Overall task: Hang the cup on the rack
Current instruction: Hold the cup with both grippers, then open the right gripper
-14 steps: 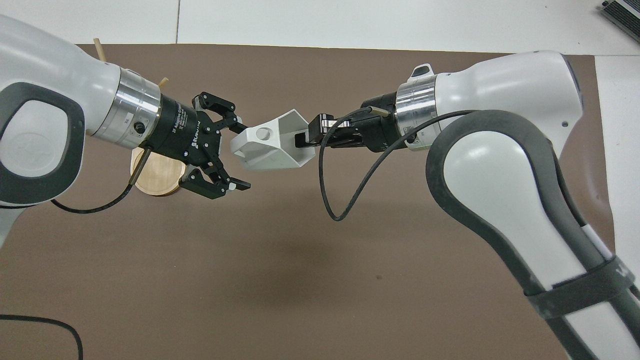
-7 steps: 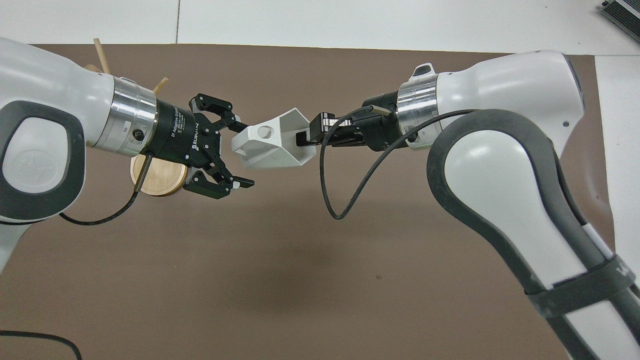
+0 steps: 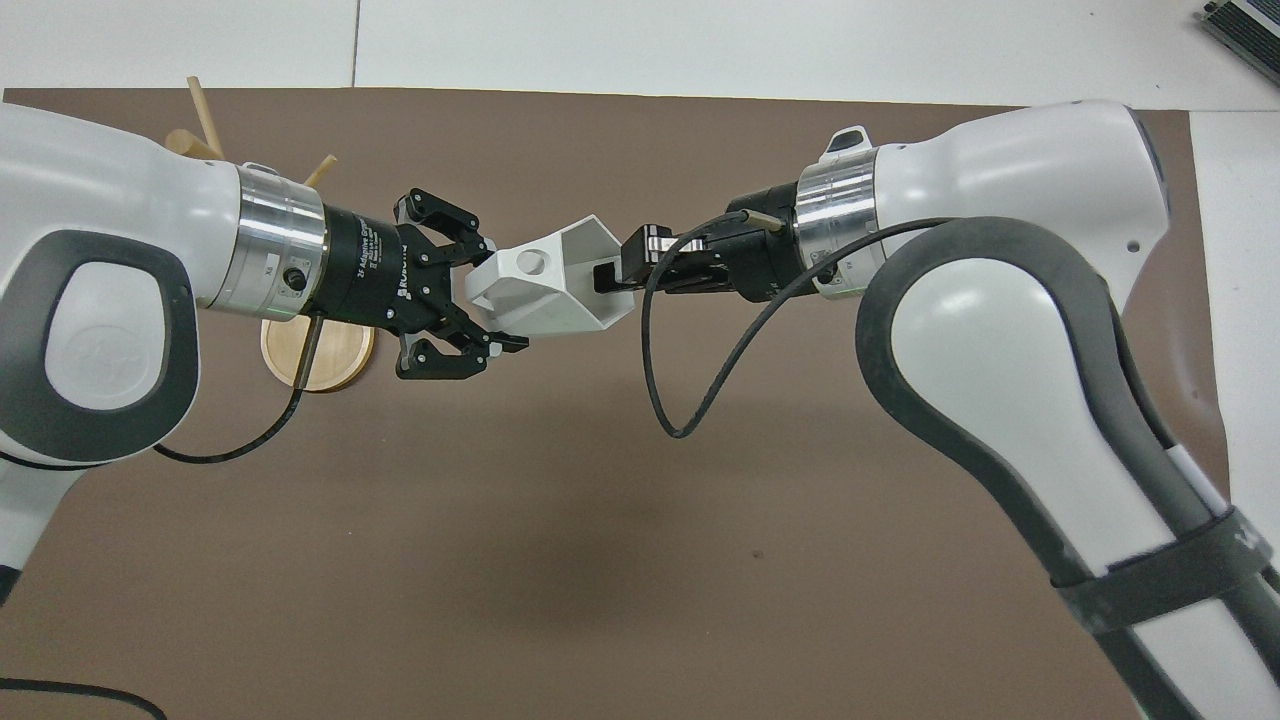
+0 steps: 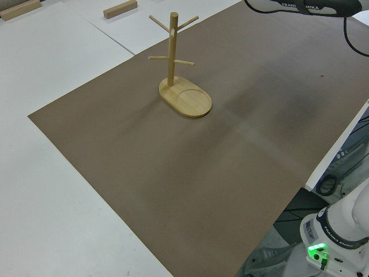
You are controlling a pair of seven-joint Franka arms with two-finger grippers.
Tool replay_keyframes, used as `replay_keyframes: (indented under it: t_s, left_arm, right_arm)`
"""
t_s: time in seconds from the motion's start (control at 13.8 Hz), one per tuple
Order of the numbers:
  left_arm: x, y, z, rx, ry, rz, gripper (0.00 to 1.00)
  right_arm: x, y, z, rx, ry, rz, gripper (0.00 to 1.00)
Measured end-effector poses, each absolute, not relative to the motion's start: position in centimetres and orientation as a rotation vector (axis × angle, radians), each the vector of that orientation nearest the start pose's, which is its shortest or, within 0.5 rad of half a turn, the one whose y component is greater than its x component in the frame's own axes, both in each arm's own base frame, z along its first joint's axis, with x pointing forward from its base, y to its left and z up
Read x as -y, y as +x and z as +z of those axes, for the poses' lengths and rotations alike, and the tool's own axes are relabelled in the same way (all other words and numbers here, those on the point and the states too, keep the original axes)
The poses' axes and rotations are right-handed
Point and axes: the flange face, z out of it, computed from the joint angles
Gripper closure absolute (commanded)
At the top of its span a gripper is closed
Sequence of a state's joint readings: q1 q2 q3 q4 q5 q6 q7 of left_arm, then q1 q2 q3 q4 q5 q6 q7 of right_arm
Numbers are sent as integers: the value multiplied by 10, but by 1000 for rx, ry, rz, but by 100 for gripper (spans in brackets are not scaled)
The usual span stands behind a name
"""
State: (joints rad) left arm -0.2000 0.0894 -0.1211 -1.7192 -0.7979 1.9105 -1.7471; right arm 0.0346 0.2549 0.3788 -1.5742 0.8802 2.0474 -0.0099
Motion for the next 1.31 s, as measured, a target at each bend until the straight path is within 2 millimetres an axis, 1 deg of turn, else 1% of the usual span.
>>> replay_keyframes:
  t_s: [0.65, 0.73, 0.8, 1.09, 1.31]
  left_arm:
    - [231, 553, 565, -1891, 1683, -810, 100]
    - [231, 553, 565, -1893, 1680, -811, 100]
    - [230, 552, 565, -1894, 1677, -811, 100]
    - [226, 548, 574, -1929, 1624, -818, 100]
    - [224, 543, 573, -1940, 1616, -817, 100]
  right_arm:
    - [-284, 598, 556, 84, -2194, -36, 100]
    - [-285, 598, 556, 85, -2193, -35, 77]
    - [-285, 598, 556, 86, -2193, -34, 1]
    - [-281, 601, 552, 69, -2197, -43, 0]
    - [-280, 603, 550, 60, -2197, -50, 0]
